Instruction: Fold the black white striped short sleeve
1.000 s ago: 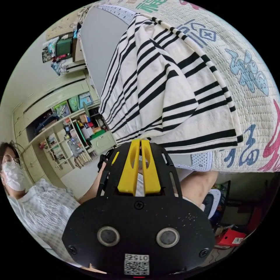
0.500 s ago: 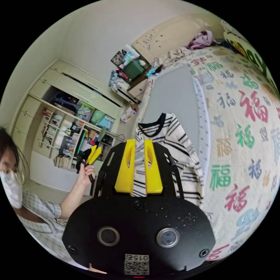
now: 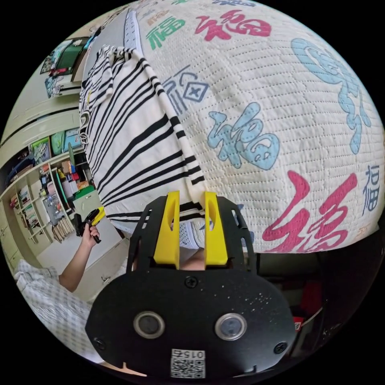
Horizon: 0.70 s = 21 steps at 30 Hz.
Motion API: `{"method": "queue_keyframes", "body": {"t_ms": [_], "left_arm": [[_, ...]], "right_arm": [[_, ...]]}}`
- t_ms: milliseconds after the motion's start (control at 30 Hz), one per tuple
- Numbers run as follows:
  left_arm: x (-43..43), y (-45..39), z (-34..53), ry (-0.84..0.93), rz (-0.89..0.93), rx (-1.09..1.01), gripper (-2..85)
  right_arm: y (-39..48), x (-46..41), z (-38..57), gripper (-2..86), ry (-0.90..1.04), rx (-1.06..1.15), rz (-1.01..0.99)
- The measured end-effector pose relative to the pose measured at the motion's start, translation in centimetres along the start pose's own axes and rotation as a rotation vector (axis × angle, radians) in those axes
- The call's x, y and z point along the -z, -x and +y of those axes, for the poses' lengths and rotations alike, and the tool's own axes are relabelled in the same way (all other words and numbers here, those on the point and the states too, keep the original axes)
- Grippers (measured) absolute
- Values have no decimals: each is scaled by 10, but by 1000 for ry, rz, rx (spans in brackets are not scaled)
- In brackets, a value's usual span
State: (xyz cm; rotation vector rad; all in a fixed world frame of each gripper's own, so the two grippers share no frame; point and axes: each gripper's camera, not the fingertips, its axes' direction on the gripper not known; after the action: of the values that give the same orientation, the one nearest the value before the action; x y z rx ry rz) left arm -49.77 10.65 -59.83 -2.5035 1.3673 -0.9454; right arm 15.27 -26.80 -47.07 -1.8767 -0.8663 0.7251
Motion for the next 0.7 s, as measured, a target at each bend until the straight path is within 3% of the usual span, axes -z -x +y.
{"method": "queue_keyframes", "body": {"t_ms": [233, 467, 700], "left_arm": [[-10, -39, -13, 154, -97, -117, 18], [8, -63, -3, 109, -101, -149, -2], [-3, -67, 18, 138, -200, -122, 12]], "right_arm": [[4, 17, -7, 6, 25, -35, -53], [25, 73, 25, 0, 28, 45, -28], [33, 56, 61, 20, 151, 6, 74]]}}
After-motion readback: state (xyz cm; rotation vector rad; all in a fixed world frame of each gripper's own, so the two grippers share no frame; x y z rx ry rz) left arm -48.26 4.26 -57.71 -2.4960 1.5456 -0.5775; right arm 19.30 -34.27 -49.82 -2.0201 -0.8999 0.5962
